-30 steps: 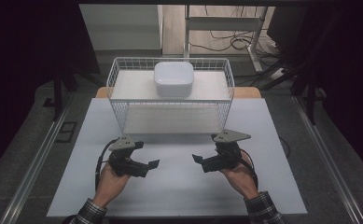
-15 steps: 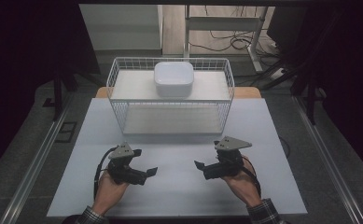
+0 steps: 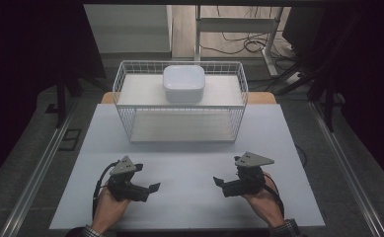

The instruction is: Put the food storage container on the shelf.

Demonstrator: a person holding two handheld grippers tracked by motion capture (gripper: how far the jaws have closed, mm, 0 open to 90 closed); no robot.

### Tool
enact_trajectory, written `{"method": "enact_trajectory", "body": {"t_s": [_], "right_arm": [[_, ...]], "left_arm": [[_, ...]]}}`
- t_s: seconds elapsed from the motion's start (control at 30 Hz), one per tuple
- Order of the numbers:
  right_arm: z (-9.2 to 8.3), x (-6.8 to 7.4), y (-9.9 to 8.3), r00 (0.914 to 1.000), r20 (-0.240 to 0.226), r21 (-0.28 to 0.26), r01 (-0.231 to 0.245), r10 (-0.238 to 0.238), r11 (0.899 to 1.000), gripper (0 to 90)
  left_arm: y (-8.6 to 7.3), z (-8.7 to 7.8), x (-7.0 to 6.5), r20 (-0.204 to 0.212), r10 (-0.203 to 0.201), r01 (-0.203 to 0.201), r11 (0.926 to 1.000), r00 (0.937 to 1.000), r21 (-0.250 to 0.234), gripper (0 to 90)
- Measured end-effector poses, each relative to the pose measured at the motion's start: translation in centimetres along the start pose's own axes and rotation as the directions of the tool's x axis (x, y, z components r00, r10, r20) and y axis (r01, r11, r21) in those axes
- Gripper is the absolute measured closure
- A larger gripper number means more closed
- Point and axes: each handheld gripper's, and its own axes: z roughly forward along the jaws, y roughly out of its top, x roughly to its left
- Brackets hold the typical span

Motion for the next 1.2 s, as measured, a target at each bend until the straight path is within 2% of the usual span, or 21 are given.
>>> {"method": "enact_trajectory", "body": {"t_s": [0.37, 0.63, 0.97, 1.2], "right_arm": [[-2.3, -1.1, -1.4, 0.9985, 0.043, -0.016, -0.033, 0.034, 0.999, 0.0], [-3.7, -1.7, -2.3, 0.9958, 0.076, -0.023, -0.05, 0.052, 0.998, 0.0], [-5.5, -2.7, -4.1, 0.9877, 0.134, -0.028, -0.077, 0.08, 0.997, 0.0], [-6.6, -3.4, -5.5, 0.9785, 0.184, -0.024, -0.092, 0.094, 0.996, 0.0]], "left_arm": [[-1.1, -2.6, 1.1, -0.054, -0.037, 0.036, 0.9991, 0.9979, -0.023, 4.2], [-1.9, -3.5, 1.3, -0.081, -0.046, 0.044, 0.9987, 0.9957, -0.026, 4.2], [-3.3, -4.5, 1.6, -0.111, -0.06, 0.058, 0.9981, 0.992, -0.021, 4.1], [-4.5, -5.4, 1.9, -0.138, -0.08, 0.077, 0.9967, 0.9871, -0.025, 3.9]]}}
